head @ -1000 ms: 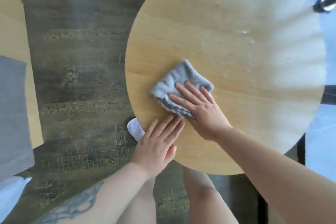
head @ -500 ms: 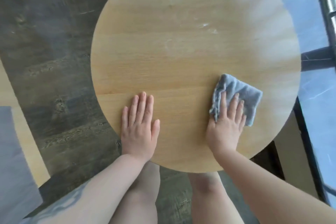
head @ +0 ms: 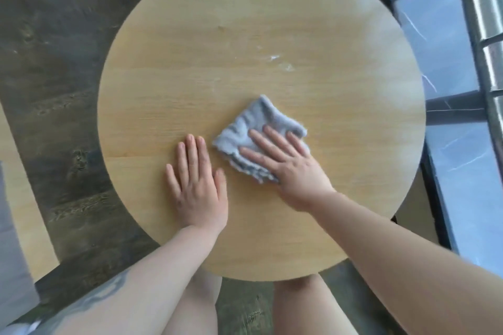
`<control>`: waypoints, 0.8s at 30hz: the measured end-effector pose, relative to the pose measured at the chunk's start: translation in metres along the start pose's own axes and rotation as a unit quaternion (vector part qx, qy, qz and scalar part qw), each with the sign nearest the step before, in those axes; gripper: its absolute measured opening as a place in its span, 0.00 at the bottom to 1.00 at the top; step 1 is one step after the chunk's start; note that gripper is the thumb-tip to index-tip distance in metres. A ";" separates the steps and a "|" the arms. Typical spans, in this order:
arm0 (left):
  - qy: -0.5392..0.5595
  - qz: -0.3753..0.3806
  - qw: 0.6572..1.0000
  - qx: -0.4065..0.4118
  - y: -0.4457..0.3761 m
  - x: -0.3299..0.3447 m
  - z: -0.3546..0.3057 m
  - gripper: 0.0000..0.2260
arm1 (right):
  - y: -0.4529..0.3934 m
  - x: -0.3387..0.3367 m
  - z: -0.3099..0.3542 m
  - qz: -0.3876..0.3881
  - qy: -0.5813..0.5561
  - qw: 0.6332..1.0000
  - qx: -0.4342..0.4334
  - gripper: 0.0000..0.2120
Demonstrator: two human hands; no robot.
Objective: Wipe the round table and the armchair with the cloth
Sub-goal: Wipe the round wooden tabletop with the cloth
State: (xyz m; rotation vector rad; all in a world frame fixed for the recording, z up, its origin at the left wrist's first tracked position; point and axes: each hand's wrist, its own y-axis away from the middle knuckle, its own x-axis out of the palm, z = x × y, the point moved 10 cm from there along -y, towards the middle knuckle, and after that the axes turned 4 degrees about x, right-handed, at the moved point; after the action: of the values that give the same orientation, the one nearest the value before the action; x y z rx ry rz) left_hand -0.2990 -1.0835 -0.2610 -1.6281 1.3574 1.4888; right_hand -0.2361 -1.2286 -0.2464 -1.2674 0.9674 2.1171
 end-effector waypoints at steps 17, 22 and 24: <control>-0.027 -0.005 0.999 -0.017 -0.027 0.026 -0.119 0.31 | -0.015 -0.043 -0.100 -0.032 -0.015 0.998 0.056 0.35; -0.061 0.002 0.998 -0.015 -0.027 0.028 -0.121 0.30 | -0.073 -0.093 -0.200 -0.084 -0.023 0.986 0.145 0.37; -0.061 0.003 0.998 -0.014 -0.027 0.028 -0.122 0.30 | -0.039 -0.096 -0.240 -0.127 -0.084 0.910 0.385 0.36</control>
State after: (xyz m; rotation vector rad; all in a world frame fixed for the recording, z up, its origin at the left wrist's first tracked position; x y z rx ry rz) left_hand -0.2297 -1.1908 -0.2640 -1.5260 1.2801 1.5900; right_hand -0.0343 -1.3944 -0.2496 -0.7363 1.2932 1.3789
